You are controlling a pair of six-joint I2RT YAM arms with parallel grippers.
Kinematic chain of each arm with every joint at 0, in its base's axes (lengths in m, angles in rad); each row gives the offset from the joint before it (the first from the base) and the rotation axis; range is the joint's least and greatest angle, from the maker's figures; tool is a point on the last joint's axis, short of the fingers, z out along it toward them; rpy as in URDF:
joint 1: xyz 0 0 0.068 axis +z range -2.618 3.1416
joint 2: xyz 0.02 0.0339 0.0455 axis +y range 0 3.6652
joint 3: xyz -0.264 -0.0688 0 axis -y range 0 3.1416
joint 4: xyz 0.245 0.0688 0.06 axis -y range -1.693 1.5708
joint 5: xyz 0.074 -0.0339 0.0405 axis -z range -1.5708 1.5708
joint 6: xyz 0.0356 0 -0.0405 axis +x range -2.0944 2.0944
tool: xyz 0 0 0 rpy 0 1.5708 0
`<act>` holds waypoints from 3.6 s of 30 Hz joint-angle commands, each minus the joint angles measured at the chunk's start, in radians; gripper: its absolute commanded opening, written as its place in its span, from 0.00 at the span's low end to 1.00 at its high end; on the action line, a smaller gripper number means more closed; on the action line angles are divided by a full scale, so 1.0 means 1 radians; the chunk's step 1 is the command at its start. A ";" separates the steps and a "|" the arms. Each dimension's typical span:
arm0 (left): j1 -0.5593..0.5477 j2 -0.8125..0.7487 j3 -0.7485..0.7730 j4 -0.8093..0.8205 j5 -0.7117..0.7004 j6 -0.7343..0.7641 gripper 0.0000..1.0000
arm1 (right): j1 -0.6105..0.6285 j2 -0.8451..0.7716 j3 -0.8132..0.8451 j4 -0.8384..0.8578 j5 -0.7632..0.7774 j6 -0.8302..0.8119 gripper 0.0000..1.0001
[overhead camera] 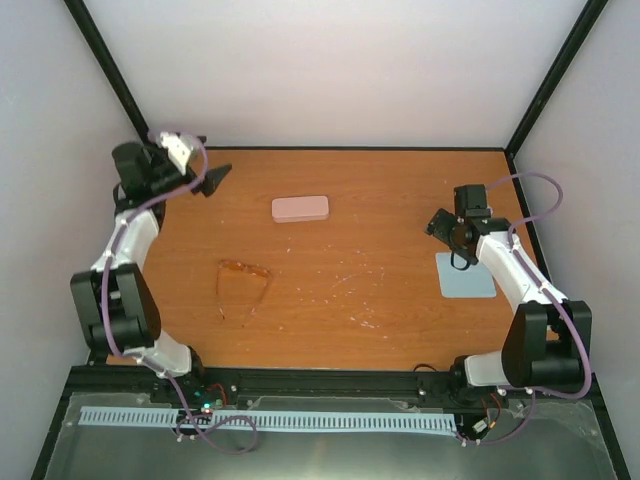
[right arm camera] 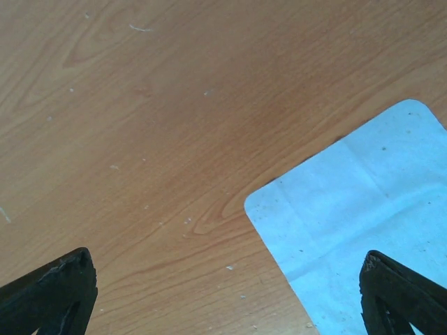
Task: Organize the sunglasses
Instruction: Pick up the sunglasses case from the center of the board.
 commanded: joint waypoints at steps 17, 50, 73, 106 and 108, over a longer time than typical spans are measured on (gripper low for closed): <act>-0.262 0.519 0.948 -1.308 -0.282 0.698 0.89 | -0.007 0.298 0.227 0.080 -0.399 -0.151 0.98; -0.477 0.756 0.916 -1.256 -0.611 0.933 0.93 | -0.007 0.300 0.062 0.230 -0.520 -0.131 0.91; -0.478 0.874 1.024 -1.200 -0.631 0.860 0.99 | -0.007 0.292 0.055 0.212 -0.515 -0.141 0.92; -0.475 0.901 0.945 -1.247 -0.605 0.928 0.60 | -0.007 0.325 0.074 0.216 -0.528 -0.116 0.91; -0.475 0.900 0.930 -1.247 -0.603 0.926 0.58 | -0.007 0.326 0.072 0.216 -0.527 -0.115 0.91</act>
